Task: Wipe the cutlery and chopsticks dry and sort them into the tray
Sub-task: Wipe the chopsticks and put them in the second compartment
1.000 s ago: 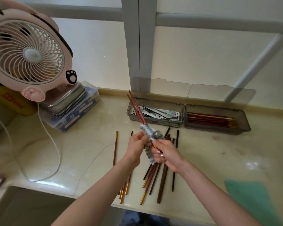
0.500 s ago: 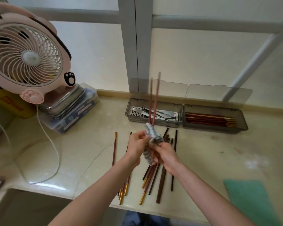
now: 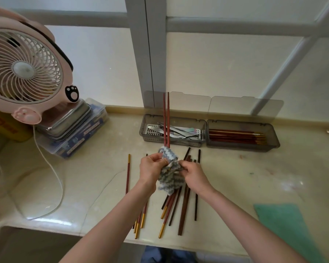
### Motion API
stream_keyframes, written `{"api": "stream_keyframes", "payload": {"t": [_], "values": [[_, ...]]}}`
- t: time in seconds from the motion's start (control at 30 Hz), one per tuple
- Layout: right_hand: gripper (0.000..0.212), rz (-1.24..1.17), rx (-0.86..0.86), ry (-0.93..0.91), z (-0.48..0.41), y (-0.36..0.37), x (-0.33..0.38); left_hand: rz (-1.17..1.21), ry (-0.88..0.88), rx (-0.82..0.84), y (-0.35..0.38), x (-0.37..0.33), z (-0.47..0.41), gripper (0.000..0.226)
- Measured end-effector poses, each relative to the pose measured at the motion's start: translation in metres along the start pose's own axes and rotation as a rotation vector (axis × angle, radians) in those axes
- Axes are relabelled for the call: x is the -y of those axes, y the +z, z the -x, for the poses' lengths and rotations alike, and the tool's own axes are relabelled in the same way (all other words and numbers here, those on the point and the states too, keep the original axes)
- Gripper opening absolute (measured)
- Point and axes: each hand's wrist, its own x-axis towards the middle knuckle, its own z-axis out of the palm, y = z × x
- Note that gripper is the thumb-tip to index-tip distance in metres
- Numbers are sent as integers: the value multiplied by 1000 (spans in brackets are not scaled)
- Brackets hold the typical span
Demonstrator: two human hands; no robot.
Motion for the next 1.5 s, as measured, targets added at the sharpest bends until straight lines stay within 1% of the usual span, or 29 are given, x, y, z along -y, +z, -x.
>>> {"api": "stream_keyframes", "payload": {"t": [0.07, 0.13, 0.17, 0.23, 0.27, 0.33, 0.4, 0.47, 0.5, 0.57, 0.6, 0.67, 0.73, 0.83, 0.93, 1.0, 1.07, 1.1, 1.13, 1.2, 1.23, 1.27, 1.3, 1.33, 1.4, 1.43, 1.47, 1.5], "values": [[37, 10, 32, -17, 1, -1, -1, -18, 12, -18, 0, 1, 0, 10], [42, -160, 80, -22, 3, -3, 4, -31, 37, 6, 0, 1, -1, 15], [44, -285, 66, -14, 5, -5, 9, -39, 53, 31, 0, 0, 0, 16], [48, -494, -59, -9, 3, -10, 17, -38, 61, 89, -1, 0, 0, 17], [44, -520, -142, -3, 1, -13, 21, -29, 50, 116, -1, 0, 1, 17], [27, -454, -304, 15, -1, -15, 30, 3, 26, 157, -1, 1, 1, 21], [19, -345, -466, 9, 0, -13, 36, 58, 7, 167, 0, 0, 0, 25], [14, -330, -524, -52, 4, -11, 41, 149, -36, 157, 1, -2, -3, 27], [12, -333, -506, -77, 6, -9, 41, 193, -54, 155, 1, -4, -4, 28], [7, -341, -425, -68, 9, -5, 38, 232, -67, 155, 1, -5, -7, 30], [4, -338, -399, -52, 10, -4, 37, 220, -64, 156, 1, -5, -8, 30], [2, -324, -412, -30, 7, -4, 38, 153, -46, 150, 1, -3, -8, 24], [6, -316, -422, -25, 0, -8, 41, 72, -20, 143, 1, 1, -6, 16], [11, -336, -298, 40, -10, -14, 46, -5, 3, 168, 4, 8, -4, 15], [27, -427, -235, 121, -13, -20, 48, -54, -4, 177, 5, 10, -2, 19], [25, -517, -214, 168, -14, -24, 48, -135, -10, 265, 0, 10, -2, 21], [18, -535, -211, 193, -15, -26, 44, -236, -13, 386, -4, 10, -3, 19], [17, -520, -196, 195, -15, -26, 43, -255, -14, 414, -4, 10, -4, 18], [17, -499, -156, 198, -14, -25, 42, -250, -13, 412, -4, 9, -5, 17], [16, -484, -33, 196, -12, -22, 44, -193, -5, 358, 1, 5, -6, 18], [16, -497, -2, 192, -11, -21, 44, -157, -7, 328, 3, 3, -6, 19], [18, -498, -16, 184, -11, -19, 44, -119, -15, 302, 6, 1, -7, 20], [19, -464, -74, 165, -12, -19, 43, -70, -28, 273, 9, -1, -8, 21], [20, -411, -163, 144, -13, -17, 41, -5, -45, 239, 10, -3, -8, 21], [19, -342, -401, 97, -9, -15, 39, 157, -74, 154, 9, -8, -10, 22], [20, -314, -476, 72, -5, -14, 37, 239, -79, 113, 7, -10, -11, 23], [23, -266, -473, 65, 0, -12, 35, 312, -78, 78, 5, -11, -13, 23], [28, -181, -389, 87, 4, -11, 36, 369, -73, 51, 4, -11, -15, 24]]}}
